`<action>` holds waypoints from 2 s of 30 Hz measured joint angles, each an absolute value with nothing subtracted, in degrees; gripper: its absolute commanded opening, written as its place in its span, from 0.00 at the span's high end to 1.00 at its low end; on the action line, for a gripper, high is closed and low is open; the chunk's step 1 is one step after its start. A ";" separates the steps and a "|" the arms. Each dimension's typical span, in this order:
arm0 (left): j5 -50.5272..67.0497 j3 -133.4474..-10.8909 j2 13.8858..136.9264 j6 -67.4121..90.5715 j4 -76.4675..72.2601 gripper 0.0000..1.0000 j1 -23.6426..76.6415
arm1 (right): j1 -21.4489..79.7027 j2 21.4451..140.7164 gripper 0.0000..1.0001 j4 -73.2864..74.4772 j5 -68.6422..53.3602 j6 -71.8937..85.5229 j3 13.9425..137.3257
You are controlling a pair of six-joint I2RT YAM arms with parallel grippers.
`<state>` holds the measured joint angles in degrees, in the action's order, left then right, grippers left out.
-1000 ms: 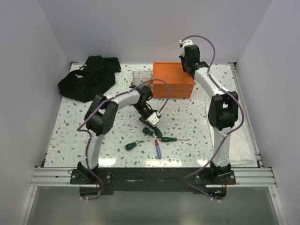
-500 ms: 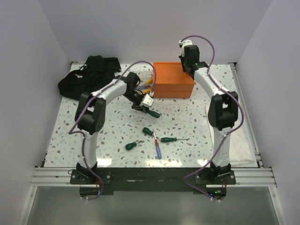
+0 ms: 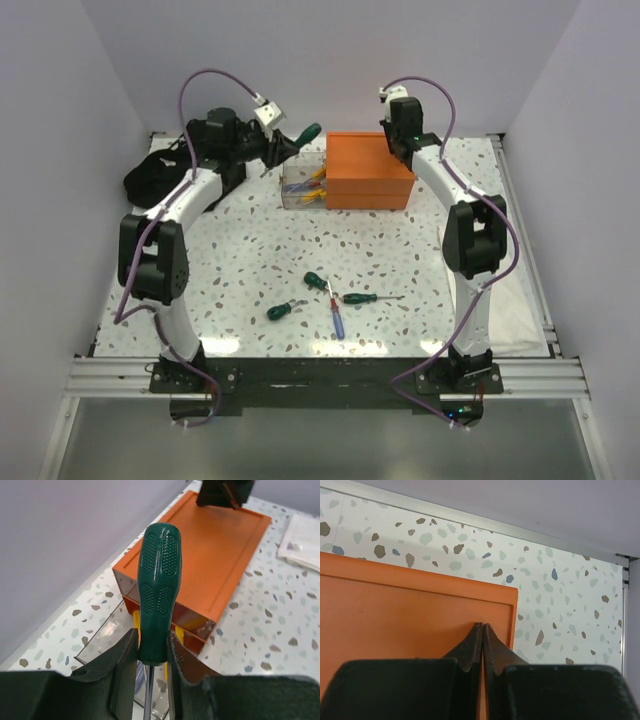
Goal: Sort the tools into containers
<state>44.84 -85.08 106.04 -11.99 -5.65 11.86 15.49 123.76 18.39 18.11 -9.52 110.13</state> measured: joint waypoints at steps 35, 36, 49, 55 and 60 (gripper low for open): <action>28.16 -92.88 128.29 16.84 -14.55 0.64 13.58 | 15.99 123.31 0.98 16.62 19.07 -10.83 108.62; 27.99 -93.23 128.46 16.40 -13.43 0.57 13.67 | 16.01 123.31 0.98 16.62 19.07 -10.83 108.62; 27.51 -91.50 120.42 12.71 -13.02 0.46 14.02 | 16.40 122.74 0.75 16.95 20.32 -10.94 108.62; 28.91 -91.44 111.26 13.96 -18.37 0.47 13.98 | 16.73 115.79 0.36 22.26 17.08 -12.51 103.44; 28.93 -91.46 109.67 13.93 -18.65 0.47 13.63 | 16.93 98.37 0.31 20.62 4.86 -19.68 84.27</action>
<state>28.93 -91.46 109.67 13.93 -18.65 13.63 16.93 98.37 20.62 4.86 -19.68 84.27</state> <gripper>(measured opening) 0.534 0.683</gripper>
